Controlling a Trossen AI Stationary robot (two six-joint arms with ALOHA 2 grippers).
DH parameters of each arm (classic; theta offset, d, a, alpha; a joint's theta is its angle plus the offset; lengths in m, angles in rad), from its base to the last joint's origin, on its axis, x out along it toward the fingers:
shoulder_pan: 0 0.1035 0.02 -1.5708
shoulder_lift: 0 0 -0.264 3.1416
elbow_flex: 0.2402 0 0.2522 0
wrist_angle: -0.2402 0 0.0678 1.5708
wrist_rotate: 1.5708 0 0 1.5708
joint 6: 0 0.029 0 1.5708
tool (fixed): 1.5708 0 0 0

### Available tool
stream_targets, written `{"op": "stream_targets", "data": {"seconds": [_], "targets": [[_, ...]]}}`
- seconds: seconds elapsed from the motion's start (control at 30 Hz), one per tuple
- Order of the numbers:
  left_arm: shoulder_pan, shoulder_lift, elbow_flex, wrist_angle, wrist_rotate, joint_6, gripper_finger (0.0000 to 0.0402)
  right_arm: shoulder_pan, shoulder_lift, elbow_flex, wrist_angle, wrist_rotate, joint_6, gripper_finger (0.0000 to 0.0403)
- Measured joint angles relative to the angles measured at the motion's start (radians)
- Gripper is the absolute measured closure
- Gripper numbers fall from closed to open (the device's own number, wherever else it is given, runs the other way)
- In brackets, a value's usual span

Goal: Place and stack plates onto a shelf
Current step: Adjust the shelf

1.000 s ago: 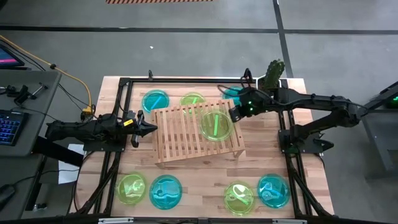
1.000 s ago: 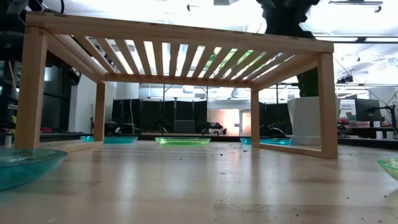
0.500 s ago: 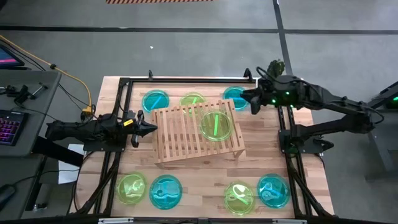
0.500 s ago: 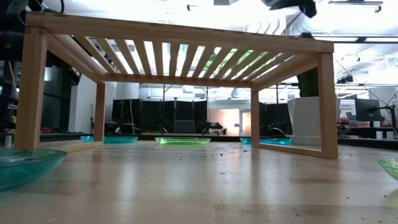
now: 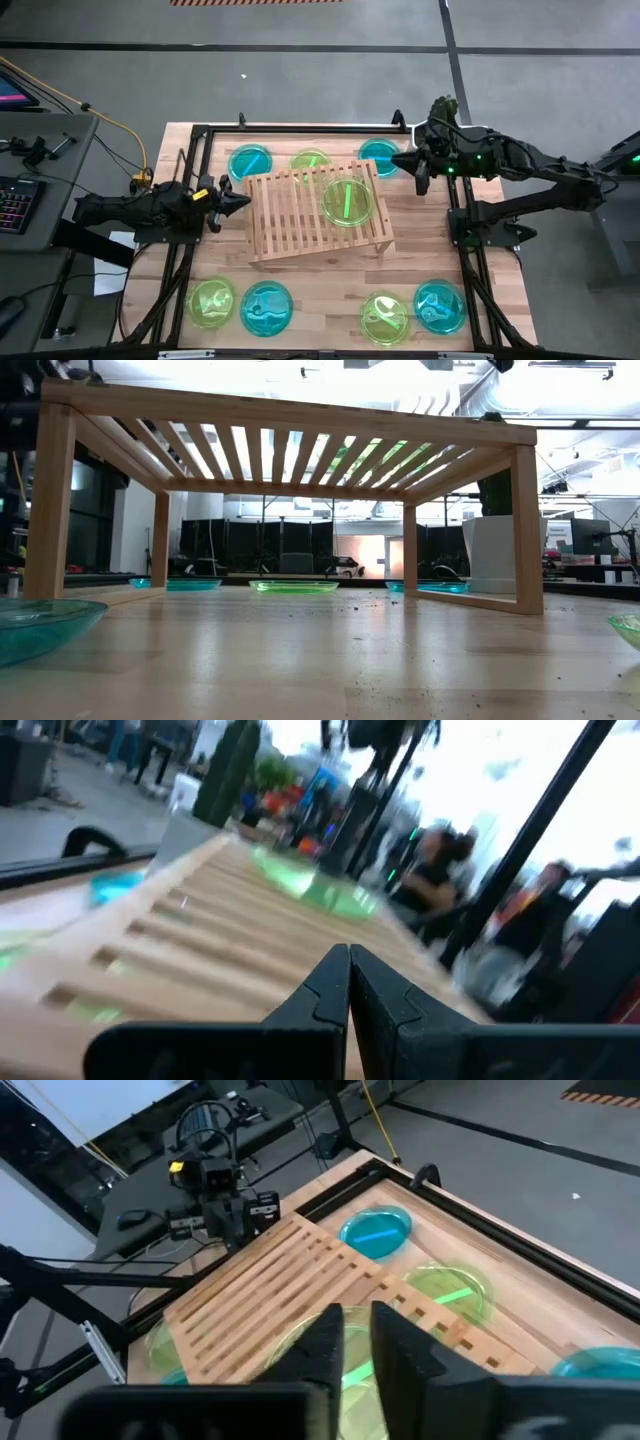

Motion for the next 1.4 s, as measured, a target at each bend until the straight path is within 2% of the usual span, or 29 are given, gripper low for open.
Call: {"op": "stream_targets", "data": {"seconds": [0.1,0.3,0.5,0.53,0.6,0.7,0.83,0.93,1.03,1.1,1.17,1.27,1.4], "targets": [[0.0,0.0,0.0,0.121,-0.002,-0.048,0.0402,0.0,0.0,0.0,0.028,0.0,0.0,0.0398],[0.0,0.0,0.0,0.376,-0.019,-0.207,0.0402,0.0,0.001,0.0,0.086,0.028,-0.018,0.0397],[0.0,0.0,0.016,0.507,-0.273,-0.271,0.0402,-0.003,0.002,0.0,0.095,0.109,0.018,0.0401],[0.001,0.0,0.036,0.474,-0.286,-0.278,0.0402,-0.003,0.002,0.0,0.095,0.123,0.028,0.0402],[0.0,0.009,0.118,0.309,-0.291,-0.289,0.0402,-0.003,0.004,0.0,0.095,0.148,0.036,0.0402],[0.0,0.077,0.341,-0.132,-0.324,-0.285,0.0402,-0.003,0.013,0.0,0.095,0.175,0.045,0.0402],[0.0,0.263,0.668,-0.677,-0.395,-0.263,0.0402,-0.003,0.031,0.0,0.094,0.184,0.053,0.0402],[0.0,0.4,0.815,-1.019,-0.437,-0.4,0.0402,-0.003,0.046,0.0,0.082,0.178,0.053,0.0403],[0.0,0.505,0.846,-1.294,-0.398,-0.621,0.0402,-0.003,0.055,0.0,0.062,0.172,0.053,0.0403],[-0.002,0.56,0.823,-1.4,-0.324,-0.744,0.0402,-0.002,0.056,0.0,0.043,0.172,0.053,0.0403],[-0.01,0.608,0.785,-1.432,-0.248,-0.817,0.0401,-0.002,0.055,0.0,0.025,0.172,0.053,0.0403],[-0.031,0.654,0.728,-1.389,-0.189,-0.901,0.0402,-0.002,0.05,0.0,-0.002,0.171,0.046,0.0403],[-0.054,0.704,0.688,-1.222,-0.2,-0.968,0.0402,-0.002,0.046,0.0,-0.027,0.171,0.023,0.0403]]}}
